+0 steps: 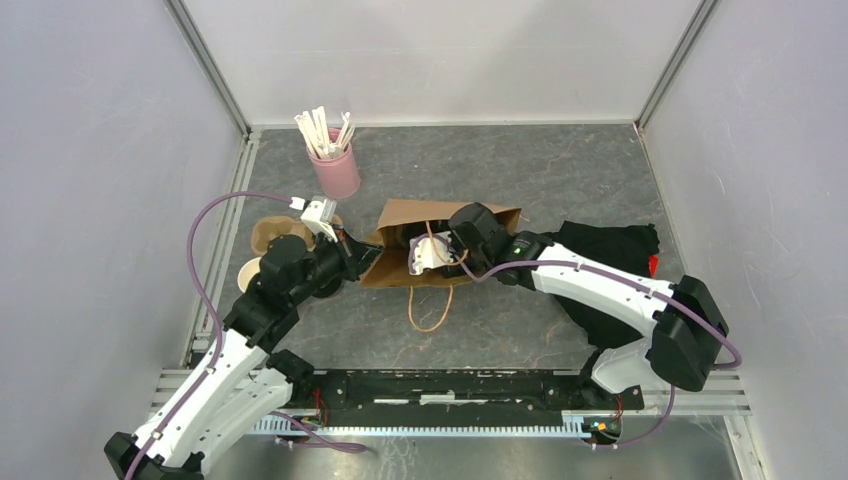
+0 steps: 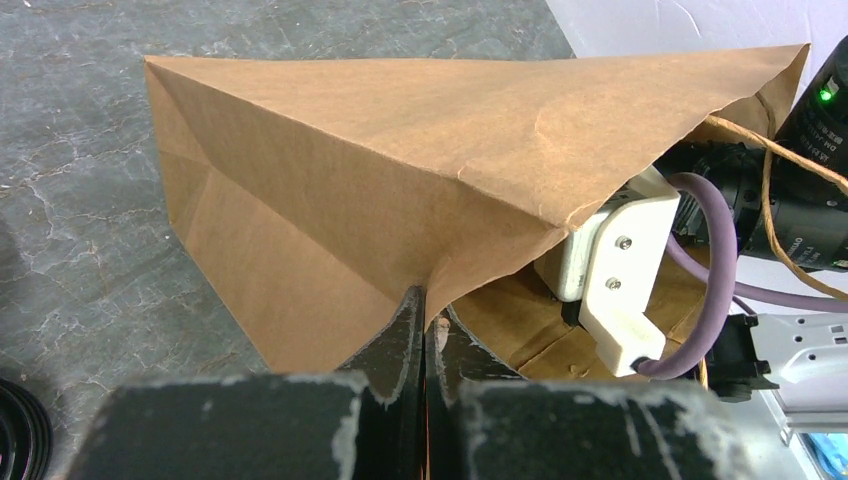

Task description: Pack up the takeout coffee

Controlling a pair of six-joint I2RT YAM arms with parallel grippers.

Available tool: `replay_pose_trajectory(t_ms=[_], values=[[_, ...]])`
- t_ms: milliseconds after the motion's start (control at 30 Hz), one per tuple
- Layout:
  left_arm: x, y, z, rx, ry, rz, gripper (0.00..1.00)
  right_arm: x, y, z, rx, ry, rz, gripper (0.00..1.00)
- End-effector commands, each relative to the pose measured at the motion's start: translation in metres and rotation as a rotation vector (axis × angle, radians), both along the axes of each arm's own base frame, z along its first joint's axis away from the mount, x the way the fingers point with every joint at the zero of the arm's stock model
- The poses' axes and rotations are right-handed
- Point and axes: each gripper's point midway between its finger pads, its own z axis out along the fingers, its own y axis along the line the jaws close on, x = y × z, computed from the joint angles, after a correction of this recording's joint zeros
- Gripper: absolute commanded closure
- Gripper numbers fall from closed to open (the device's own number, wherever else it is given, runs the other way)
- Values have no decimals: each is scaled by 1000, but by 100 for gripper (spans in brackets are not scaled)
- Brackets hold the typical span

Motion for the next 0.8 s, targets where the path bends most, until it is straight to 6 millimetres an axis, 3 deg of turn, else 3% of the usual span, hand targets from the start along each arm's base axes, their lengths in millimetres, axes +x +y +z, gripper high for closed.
replay_pose_trajectory(t_ms=[0,333,767], values=[[-2,-3,8,20,-45,-39,98,10,4,-1,30,-12,2,100],[1,0,21,32,-8,-7,98,7,7,-10,22,73,2,100],[3,-7,44,-21,175,27,98,-11,-3,6,52,210,-104,100]])
